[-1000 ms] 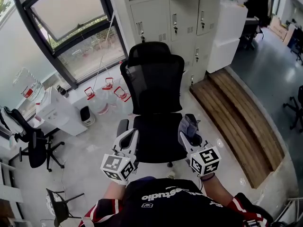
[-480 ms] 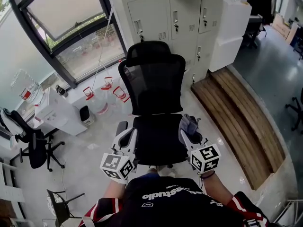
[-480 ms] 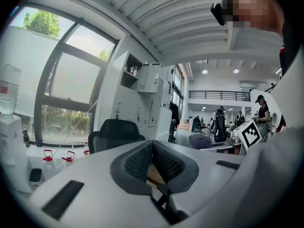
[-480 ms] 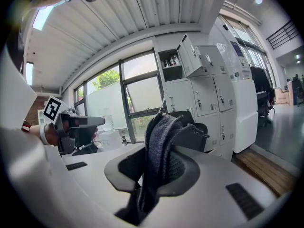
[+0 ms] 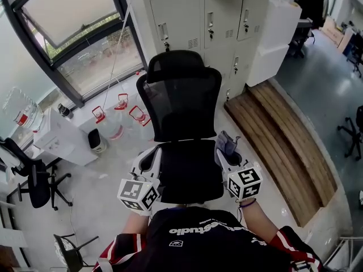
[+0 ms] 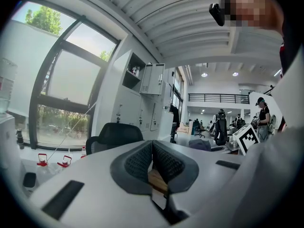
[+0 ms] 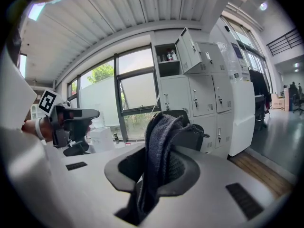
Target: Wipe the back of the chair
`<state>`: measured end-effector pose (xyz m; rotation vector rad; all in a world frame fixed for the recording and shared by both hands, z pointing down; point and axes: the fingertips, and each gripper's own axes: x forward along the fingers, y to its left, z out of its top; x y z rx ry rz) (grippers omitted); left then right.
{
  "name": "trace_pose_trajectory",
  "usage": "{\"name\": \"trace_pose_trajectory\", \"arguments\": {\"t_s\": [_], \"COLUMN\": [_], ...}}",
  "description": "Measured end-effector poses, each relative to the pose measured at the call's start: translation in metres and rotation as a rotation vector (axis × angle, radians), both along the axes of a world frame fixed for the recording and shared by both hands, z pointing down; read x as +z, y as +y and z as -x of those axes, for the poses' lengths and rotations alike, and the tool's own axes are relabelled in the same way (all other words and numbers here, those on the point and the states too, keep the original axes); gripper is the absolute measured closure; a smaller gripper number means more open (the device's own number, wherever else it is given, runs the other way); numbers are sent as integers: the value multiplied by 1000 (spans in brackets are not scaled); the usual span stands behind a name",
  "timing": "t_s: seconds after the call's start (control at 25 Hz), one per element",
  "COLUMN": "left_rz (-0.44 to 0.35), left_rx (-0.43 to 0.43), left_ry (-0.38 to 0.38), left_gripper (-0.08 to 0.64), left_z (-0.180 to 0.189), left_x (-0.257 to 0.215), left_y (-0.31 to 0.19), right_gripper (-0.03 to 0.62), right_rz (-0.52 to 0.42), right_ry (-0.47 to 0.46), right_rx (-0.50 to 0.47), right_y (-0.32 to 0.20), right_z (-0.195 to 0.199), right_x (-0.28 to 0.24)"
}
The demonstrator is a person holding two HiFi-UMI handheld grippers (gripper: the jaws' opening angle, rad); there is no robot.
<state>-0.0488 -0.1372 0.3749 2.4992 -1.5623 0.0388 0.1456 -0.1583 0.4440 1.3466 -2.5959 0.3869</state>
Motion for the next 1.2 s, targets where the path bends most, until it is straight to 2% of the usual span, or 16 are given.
{"name": "trace_pose_trajectory", "arguments": {"t_s": [0.24,0.72,0.96,1.2], "left_rz": [12,72,80,106], "left_rx": [-8,18,46,64], "left_ry": [8,24,33,44], "left_gripper": [535,535,535,535], "left_z": [25,68,87,99], "left_x": [5,35,47,63], "left_y": [-53,-157,-200,-230], "right_gripper": [514,514,514,514], "right_rz": [3,24,19,-1], "right_ry": [8,36,42,58], "right_rx": [44,151,189,257], "right_y": [-62,-198,-262,-329], "right_z": [8,12,20,9], "right_x": [3,44,67,96]}}
